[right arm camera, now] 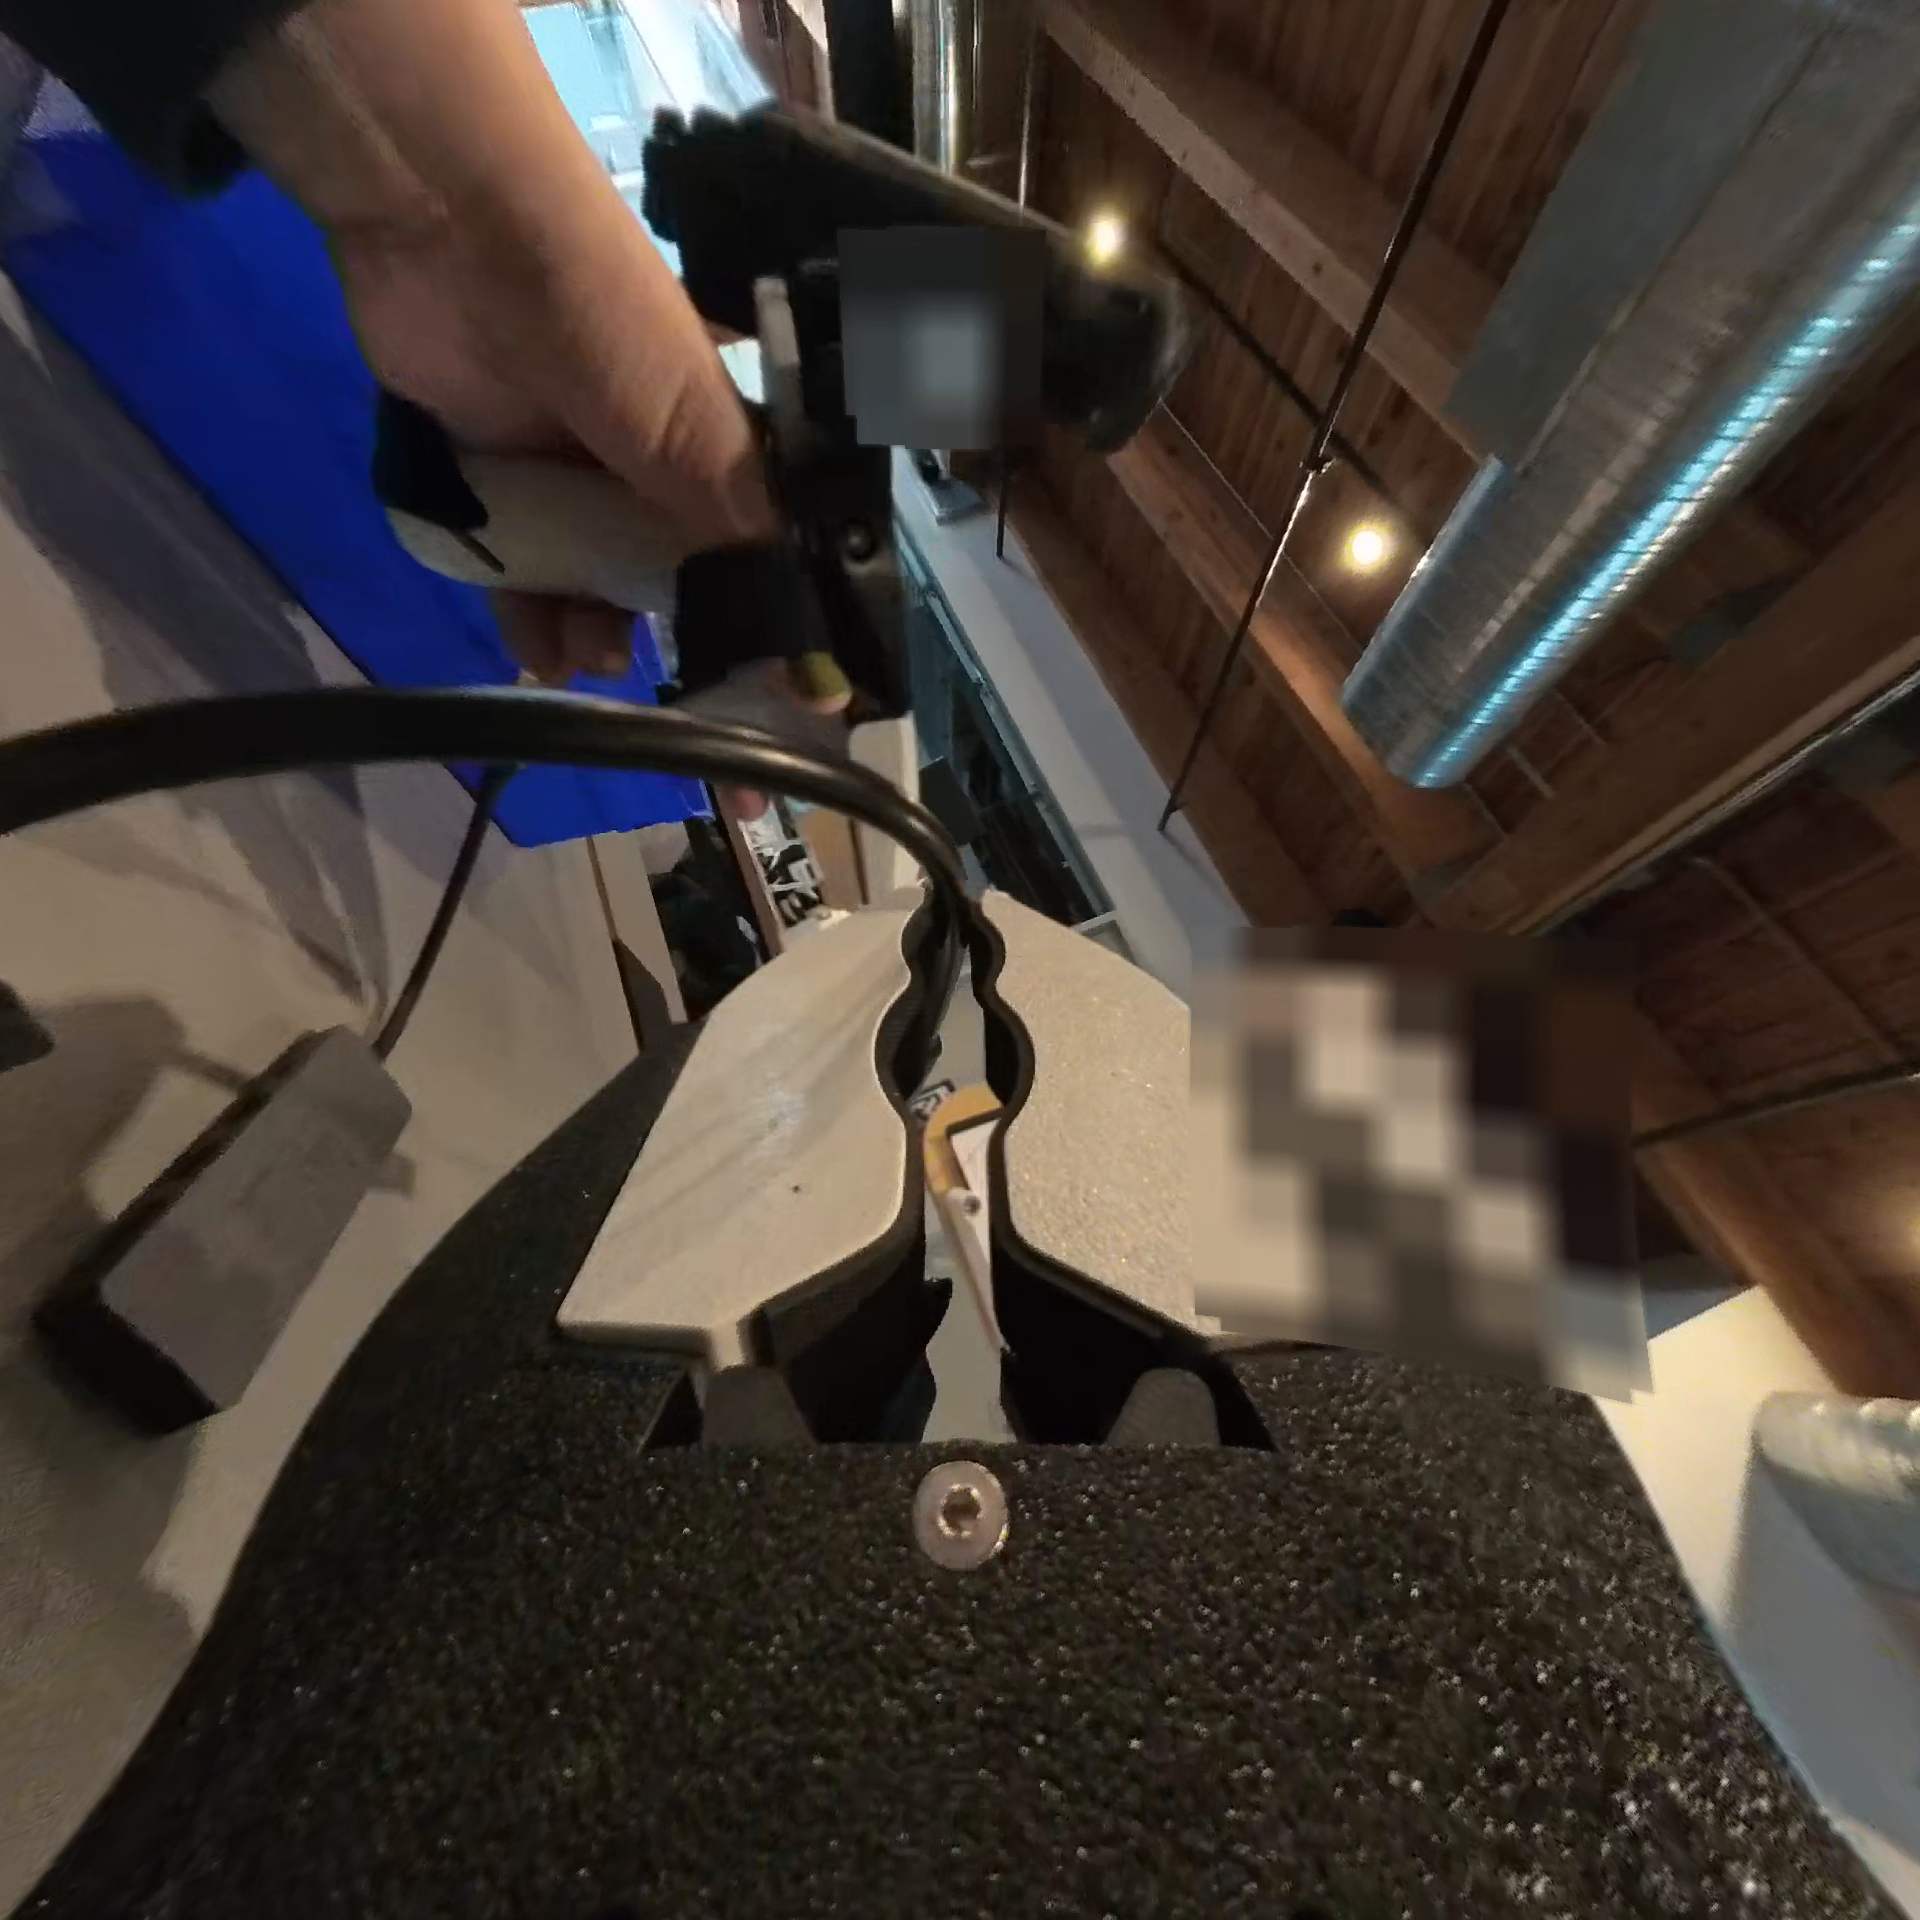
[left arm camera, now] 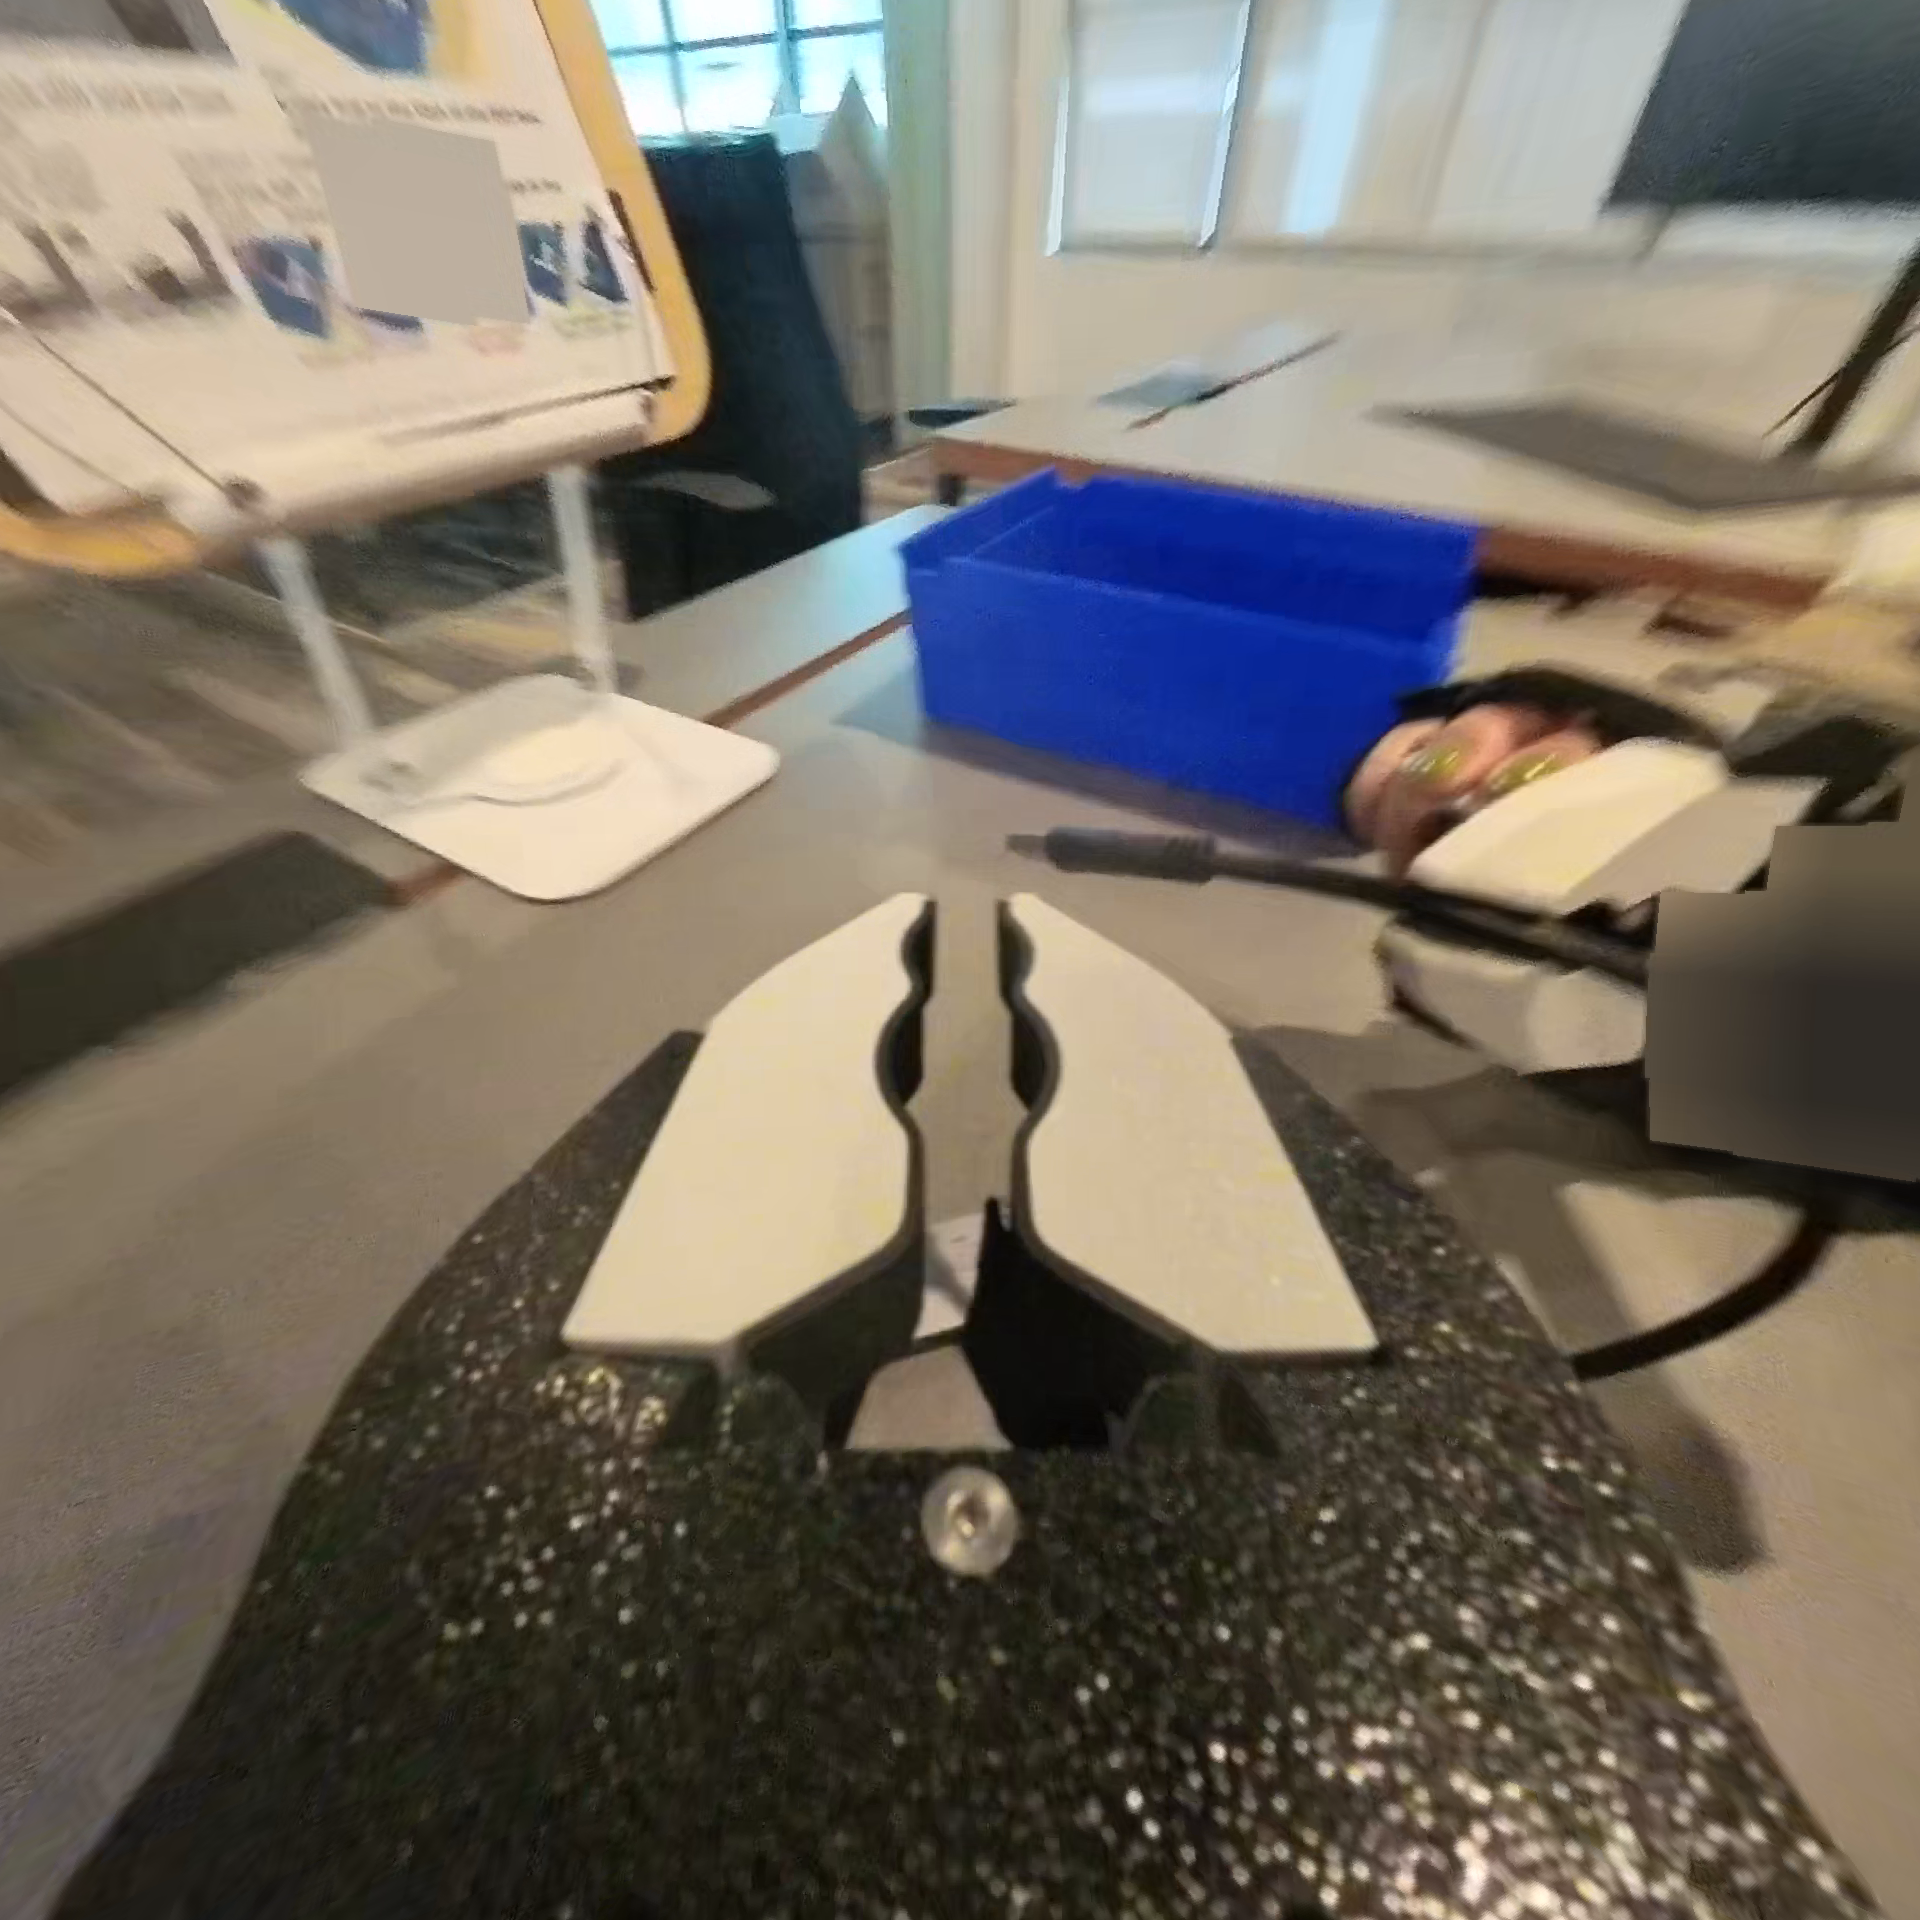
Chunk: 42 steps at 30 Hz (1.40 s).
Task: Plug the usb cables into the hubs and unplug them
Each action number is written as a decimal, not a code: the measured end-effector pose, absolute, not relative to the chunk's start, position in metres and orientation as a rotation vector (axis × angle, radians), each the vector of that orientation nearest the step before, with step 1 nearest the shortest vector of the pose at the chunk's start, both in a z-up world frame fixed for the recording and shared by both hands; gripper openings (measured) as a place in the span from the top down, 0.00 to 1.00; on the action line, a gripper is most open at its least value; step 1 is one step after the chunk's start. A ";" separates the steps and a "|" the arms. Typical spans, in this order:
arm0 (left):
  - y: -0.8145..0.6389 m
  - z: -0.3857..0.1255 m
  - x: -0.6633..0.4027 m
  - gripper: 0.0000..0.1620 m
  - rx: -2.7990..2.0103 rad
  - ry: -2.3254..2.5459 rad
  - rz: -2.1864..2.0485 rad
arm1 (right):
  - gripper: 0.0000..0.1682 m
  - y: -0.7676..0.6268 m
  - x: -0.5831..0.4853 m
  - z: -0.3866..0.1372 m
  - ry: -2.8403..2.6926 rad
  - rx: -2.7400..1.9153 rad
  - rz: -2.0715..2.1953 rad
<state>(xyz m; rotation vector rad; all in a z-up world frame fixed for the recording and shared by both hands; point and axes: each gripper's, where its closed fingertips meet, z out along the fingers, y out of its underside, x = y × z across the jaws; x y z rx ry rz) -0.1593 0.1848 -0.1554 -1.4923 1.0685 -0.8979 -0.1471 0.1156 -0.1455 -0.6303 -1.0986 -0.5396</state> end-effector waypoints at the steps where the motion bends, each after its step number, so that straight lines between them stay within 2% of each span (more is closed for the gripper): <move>1: 0.182 -0.155 -0.157 0.86 -1.528 1.043 -1.000 | 0.97 0.115 -0.147 -0.146 -1.103 -0.621 -0.554; 4: 0.171 -0.157 -0.148 0.64 -1.699 0.998 -1.359 | 0.97 0.113 -0.149 -0.147 -1.121 -0.582 -0.609; 7: 0.163 -0.161 -0.140 0.59 -1.821 0.944 -1.639 | 0.97 0.111 -0.156 -0.155 -1.190 -0.516 -0.711; 12: 0.161 -0.180 -0.134 0.64 -1.950 0.928 -1.714 | 0.97 0.106 -0.169 -0.170 -1.284 -0.424 -0.807; 19: 0.152 -0.185 -0.130 0.83 -1.992 0.976 -1.782 | 0.97 0.108 -0.172 -0.181 -1.356 -0.365 -0.909; 21: 0.152 -0.186 -0.131 0.84 -1.999 0.989 -1.776 | 0.97 0.109 -0.173 -0.184 -1.372 -0.348 -0.944; 25: 0.150 -0.185 -0.132 0.76 -2.008 1.013 -1.755 | 0.97 0.112 -0.173 -0.183 -1.381 -0.327 -1.014; 29: 0.145 -0.185 -0.130 0.75 -2.013 1.043 -1.751 | 0.97 0.113 -0.175 -0.188 -1.410 -0.303 -1.057; 35: 0.148 -0.191 -0.128 0.82 -2.046 1.042 -1.715 | 0.97 0.110 -0.179 -0.192 -1.427 -0.278 -1.066; 36: 0.147 -0.190 -0.128 0.88 -2.040 1.047 -1.732 | 0.97 0.110 -0.179 -0.192 -1.430 -0.278 -1.066; 40: 0.143 -0.187 -0.129 0.91 -2.008 1.083 -1.746 | 0.97 0.109 -0.182 -0.196 -1.431 -0.279 -1.047; 42: 0.145 -0.182 -0.133 0.92 -1.976 1.084 -1.726 | 0.92 0.108 -0.182 -0.194 -1.405 -0.313 -1.005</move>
